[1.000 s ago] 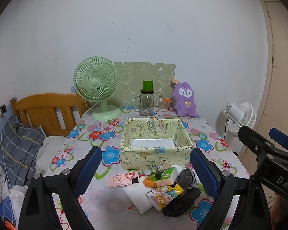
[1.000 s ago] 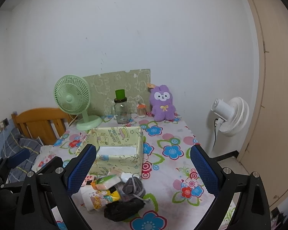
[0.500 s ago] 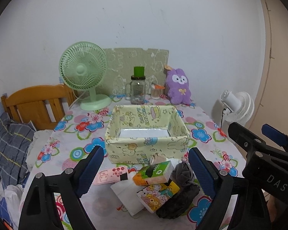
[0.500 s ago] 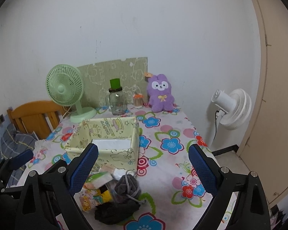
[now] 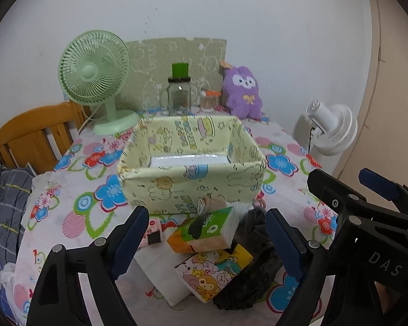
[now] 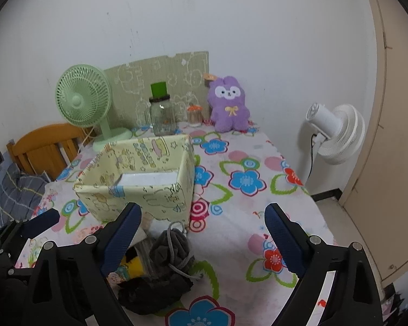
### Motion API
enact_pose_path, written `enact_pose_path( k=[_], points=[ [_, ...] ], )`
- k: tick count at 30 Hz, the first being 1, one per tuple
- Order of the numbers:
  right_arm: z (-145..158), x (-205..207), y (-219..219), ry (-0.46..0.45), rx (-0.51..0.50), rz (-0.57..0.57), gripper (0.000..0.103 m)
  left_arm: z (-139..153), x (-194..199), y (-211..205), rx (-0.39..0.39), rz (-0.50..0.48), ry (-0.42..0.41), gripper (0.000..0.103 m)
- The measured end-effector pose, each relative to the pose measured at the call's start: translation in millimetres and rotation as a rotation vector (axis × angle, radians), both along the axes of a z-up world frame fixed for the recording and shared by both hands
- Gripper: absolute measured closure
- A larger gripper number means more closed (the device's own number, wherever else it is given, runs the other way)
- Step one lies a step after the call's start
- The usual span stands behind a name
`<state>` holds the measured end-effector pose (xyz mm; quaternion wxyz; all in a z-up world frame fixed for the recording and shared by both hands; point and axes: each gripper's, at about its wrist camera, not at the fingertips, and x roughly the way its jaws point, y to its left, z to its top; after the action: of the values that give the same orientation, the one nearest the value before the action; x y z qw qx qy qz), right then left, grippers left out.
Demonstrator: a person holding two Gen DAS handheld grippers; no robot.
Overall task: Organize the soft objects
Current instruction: 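Grasp the green tissue pack with the left tool while the right grasps grey cables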
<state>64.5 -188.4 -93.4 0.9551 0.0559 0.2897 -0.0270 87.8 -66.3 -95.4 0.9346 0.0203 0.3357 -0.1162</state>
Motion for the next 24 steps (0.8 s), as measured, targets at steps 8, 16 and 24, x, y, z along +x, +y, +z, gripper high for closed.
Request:
enact_pose_path(
  k=[8, 16, 24],
  points=[
    [-20.2, 15.7, 1.1, 0.056, 0.026, 0.017, 0.01, -21.9, 18.3, -3.8, 0.032, -0.002, 0.067, 0.021],
    [-37.9, 37.3, 5.2, 0.116, 0.045, 0.052, 0.012, -39.2, 31.2, -7.1, 0.047, -0.01, 0.115, 0.025],
    [-57.2, 56.3, 12.1, 0.19, 0.065, 0.074, 0.018, -51.1, 41.2, -8.0, 0.09, -0.016, 0.128, 0.035]
  ],
)
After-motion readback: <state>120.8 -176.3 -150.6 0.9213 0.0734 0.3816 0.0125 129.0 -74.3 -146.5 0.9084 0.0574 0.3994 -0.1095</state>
